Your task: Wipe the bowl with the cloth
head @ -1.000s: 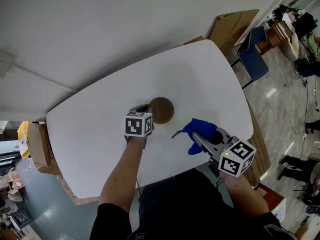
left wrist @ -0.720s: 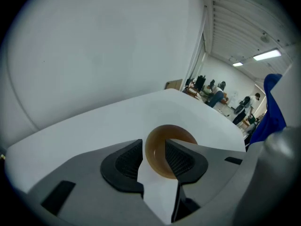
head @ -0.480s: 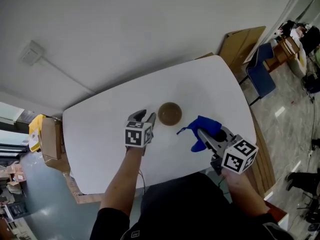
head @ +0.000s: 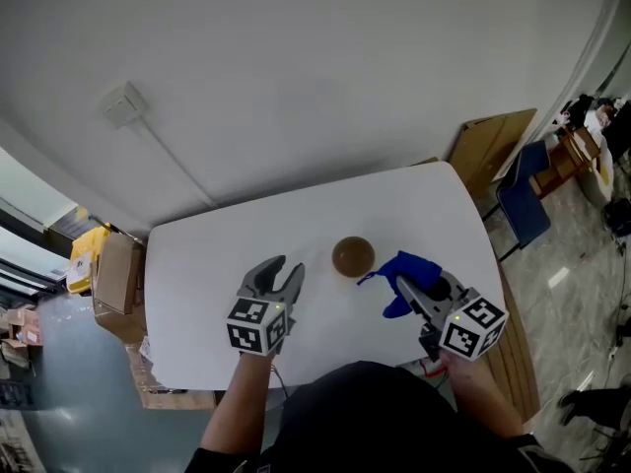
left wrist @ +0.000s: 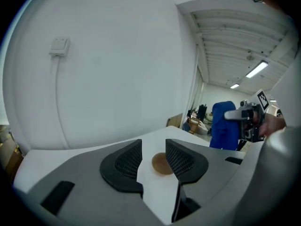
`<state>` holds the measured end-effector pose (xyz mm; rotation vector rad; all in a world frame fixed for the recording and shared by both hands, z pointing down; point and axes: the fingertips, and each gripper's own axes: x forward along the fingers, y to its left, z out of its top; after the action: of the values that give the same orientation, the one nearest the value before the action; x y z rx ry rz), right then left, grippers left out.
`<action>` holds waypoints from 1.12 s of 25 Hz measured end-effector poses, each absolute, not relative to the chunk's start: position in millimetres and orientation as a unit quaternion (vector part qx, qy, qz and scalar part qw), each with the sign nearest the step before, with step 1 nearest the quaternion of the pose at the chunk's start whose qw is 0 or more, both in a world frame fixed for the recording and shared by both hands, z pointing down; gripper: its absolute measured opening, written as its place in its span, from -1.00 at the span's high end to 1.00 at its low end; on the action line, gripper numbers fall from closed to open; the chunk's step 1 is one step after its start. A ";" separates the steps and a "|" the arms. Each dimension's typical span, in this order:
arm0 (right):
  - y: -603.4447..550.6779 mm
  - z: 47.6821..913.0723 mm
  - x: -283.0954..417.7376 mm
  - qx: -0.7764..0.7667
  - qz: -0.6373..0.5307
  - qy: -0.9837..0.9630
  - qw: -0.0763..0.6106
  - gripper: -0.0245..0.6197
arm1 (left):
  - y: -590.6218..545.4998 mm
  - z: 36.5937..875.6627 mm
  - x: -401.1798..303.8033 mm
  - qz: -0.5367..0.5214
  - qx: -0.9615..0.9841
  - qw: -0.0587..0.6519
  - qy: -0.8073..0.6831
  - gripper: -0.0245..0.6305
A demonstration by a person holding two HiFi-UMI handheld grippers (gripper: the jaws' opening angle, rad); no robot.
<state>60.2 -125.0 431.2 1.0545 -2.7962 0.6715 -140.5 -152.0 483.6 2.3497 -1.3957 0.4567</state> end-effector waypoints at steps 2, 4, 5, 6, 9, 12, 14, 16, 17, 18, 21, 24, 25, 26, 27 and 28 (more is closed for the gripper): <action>-123.0 423.7 54.9 0.333 0.207 -0.919 0.040 0.70 | -138.2 469.6 -139.0 0.152 0.835 0.173 -0.500 0.42; -121.2 417.1 50.3 0.325 0.199 -0.924 0.039 0.70 | -125.1 459.1 -135.1 0.148 0.836 0.161 -0.504 0.42; -120.5 414.1 48.1 0.322 0.194 -0.926 0.038 0.70 | -119.4 454.7 -132.6 0.147 0.836 0.155 -0.505 0.42; -120.0 411.1 46.1 0.319 0.190 -0.928 0.037 0.70 | -114.3 450.4 -130.5 0.146 0.836 0.148 -0.507 0.42; -116.8 398.9 41.2 0.314 0.175 -0.933 0.028 0.70 | -102.6 434.0 -128.9 0.140 0.837 0.118 -0.516 0.45; -112.2 379.2 38.6 0.308 0.158 -0.938 0.012 0.70 | -96.8 408.8 -130.7 0.130 0.838 0.086 -0.523 0.50; -108.7 361.7 33.6 0.296 0.144 -0.944 0.000 0.70 | -95.0 390.8 -132.0 0.119 0.840 0.075 -0.523 0.53; -104.9 344.4 28.0 0.283 0.129 -0.950 -0.013 0.71 | -93.7 374.7 -133.2 0.111 0.841 0.063 -0.526 0.58; -103.6 337.3 26.1 0.278 0.124 -0.952 -0.019 0.71 | -92.9 368.1 -133.3 0.109 0.840 0.056 -0.528 0.59; -103.0 331.8 24.9 0.275 0.120 -0.954 -0.024 0.71 | -92.4 362.6 -133.1 0.108 0.840 0.048 -0.530 0.60; -104.1 323.2 23.9 0.276 0.111 -0.954 -0.032 0.71 | -92.4 349.2 -131.5 0.096 0.839 0.034 -0.534 0.60; -103.9 321.6 24.5 0.281 0.106 -0.953 -0.031 0.71 | -91.8 341.7 -130.4 0.092 0.840 0.024 -0.534 0.61; -104.0 321.9 24.5 0.283 0.106 -0.953 -0.031 0.71 | -91.9 339.5 -130.3 0.089 0.840 0.025 -0.535 0.61; -104.1 322.3 24.5 0.283 0.107 -0.953 -0.030 0.71 | -92.1 337.7 -130.3 0.085 0.839 0.026 -0.536 0.61; -104.1 322.5 24.6 0.283 0.107 -0.952 -0.030 0.71 | -92.4 336.6 -130.4 0.083 0.839 0.027 -0.537 0.61; -104.1 322.5 24.6 0.283 0.107 -0.952 -0.030 0.71 | -92.9 335.9 -130.6 0.083 0.839 0.027 -0.537 0.61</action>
<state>24.6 -104.1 322.5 0.9082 -3.0517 0.3432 -130.6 -92.9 335.9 2.5917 -1.6587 0.2551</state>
